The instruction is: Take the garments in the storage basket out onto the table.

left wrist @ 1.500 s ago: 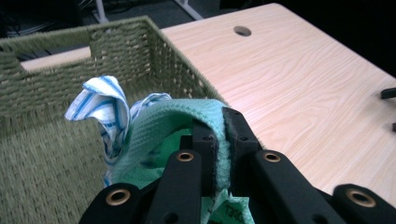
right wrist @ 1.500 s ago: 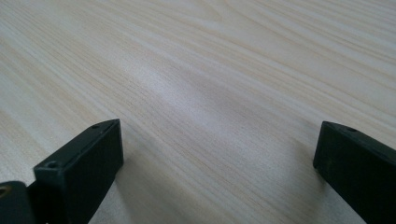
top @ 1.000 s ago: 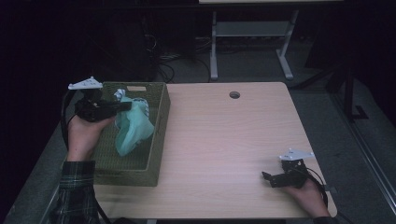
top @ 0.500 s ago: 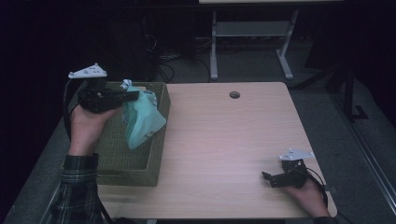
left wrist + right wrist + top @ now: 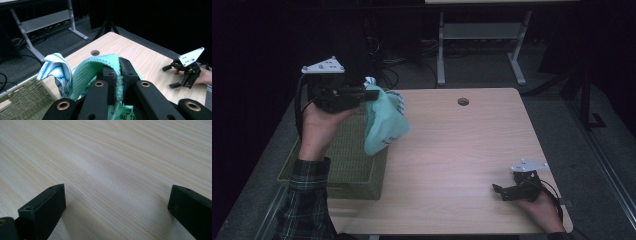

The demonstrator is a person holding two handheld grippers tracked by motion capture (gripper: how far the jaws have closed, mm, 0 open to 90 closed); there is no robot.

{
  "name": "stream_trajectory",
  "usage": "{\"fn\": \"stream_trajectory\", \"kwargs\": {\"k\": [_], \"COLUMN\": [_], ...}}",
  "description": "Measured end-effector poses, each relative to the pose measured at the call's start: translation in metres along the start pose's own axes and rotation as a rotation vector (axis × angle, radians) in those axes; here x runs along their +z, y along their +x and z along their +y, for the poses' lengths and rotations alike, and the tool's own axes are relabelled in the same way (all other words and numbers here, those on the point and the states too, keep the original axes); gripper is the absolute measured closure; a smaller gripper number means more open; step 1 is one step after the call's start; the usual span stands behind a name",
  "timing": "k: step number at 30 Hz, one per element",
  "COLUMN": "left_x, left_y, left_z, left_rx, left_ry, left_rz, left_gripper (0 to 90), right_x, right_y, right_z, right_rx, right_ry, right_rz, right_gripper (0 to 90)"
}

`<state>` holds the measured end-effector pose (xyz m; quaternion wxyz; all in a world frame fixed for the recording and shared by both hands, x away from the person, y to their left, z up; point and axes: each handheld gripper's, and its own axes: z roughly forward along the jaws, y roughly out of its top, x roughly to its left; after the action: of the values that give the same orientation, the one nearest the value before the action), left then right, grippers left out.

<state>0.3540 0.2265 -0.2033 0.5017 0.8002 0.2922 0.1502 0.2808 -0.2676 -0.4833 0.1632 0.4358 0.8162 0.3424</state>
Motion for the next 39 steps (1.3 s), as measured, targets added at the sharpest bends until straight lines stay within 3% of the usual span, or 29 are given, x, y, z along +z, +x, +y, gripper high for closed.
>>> {"fn": "stream_trajectory", "kwargs": {"k": [14,25,39], "left_x": [0.045,0.097,0.139], "left_y": [-0.026,-0.043,-0.061], "left_z": [0.006,-0.003,-0.011], "left_rx": [0.042,0.060,0.091], "left_ry": [0.036,0.111,0.168], "left_rz": [-0.097,-0.183,-0.228], "left_gripper": [84.2,84.1,84.2], "right_x": [0.000,0.000,0.000], "right_y": [0.000,0.000,0.000], "right_z": [0.000,0.000,0.000], "right_rx": [0.000,0.000,0.000], "right_ry": [0.000,0.001,0.001], "right_rz": [0.000,0.000,0.000], "right_gripper": [1.1,1.1,1.1]}}
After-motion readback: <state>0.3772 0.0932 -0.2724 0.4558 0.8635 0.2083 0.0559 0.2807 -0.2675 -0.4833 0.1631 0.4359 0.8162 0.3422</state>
